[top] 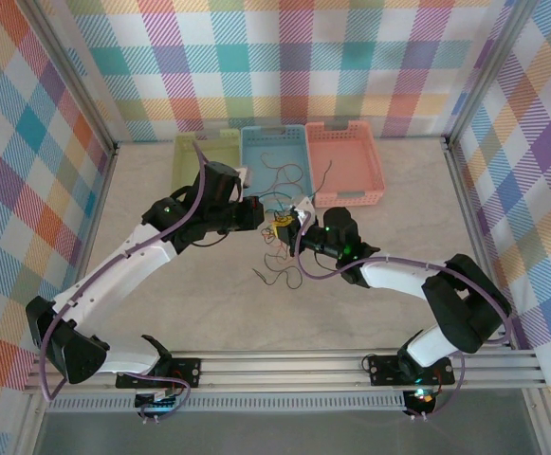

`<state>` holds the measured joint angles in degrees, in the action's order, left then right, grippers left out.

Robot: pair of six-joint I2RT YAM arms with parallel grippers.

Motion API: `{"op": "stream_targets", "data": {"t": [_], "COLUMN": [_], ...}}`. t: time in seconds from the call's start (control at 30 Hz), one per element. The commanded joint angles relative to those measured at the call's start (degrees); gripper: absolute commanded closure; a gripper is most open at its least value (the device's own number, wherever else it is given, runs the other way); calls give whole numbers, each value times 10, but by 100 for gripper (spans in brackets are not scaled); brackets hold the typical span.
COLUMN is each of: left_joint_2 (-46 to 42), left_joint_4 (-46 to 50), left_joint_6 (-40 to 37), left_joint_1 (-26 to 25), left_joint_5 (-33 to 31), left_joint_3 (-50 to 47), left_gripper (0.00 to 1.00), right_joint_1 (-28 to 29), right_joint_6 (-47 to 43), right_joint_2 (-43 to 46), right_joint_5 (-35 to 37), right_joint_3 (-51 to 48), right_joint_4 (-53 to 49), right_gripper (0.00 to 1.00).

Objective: Untangle the cables

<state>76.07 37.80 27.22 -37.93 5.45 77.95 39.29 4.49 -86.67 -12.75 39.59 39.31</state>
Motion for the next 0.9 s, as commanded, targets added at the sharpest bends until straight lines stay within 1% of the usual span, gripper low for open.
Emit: {"op": "stream_targets", "data": {"t": [0.0, 0.1, 0.23, 0.4, 0.53, 0.67, 0.87], "left_joint_2": [-26, -35, -44, -65, -87, -100, -112], "left_joint_4": [9, 10, 14, -9, -44, -71, -85], "left_joint_6": [-6, -8, -8, 2, 18, 31, 41], "left_joint_1": [5, 5, 6, 9, 14, 16, 19], "left_joint_5": [-3, -17, -45, -65, -61, -47, -30], "left_joint_3": [12, 9, 9, -9, -31, -42, -46], "left_gripper": [100, 100, 100, 100, 100, 100, 100], "right_joint_1": [-13, -30, -53, -56, -59, -59, -63], "right_joint_6": [28, 52, 89, 101, 103, 103, 102], "right_joint_2": [16, 31, 49, 55, 55, 33, 23], "right_joint_5": [14, 22, 25, 23, 35, 32, 32], "right_joint_3": [-24, -48, -62, -77, -77, -70, -66], "right_joint_4": [9, -2, -57, -100, -121, -121, -122], "right_gripper": [100, 100, 100, 100, 100, 100, 100]}}
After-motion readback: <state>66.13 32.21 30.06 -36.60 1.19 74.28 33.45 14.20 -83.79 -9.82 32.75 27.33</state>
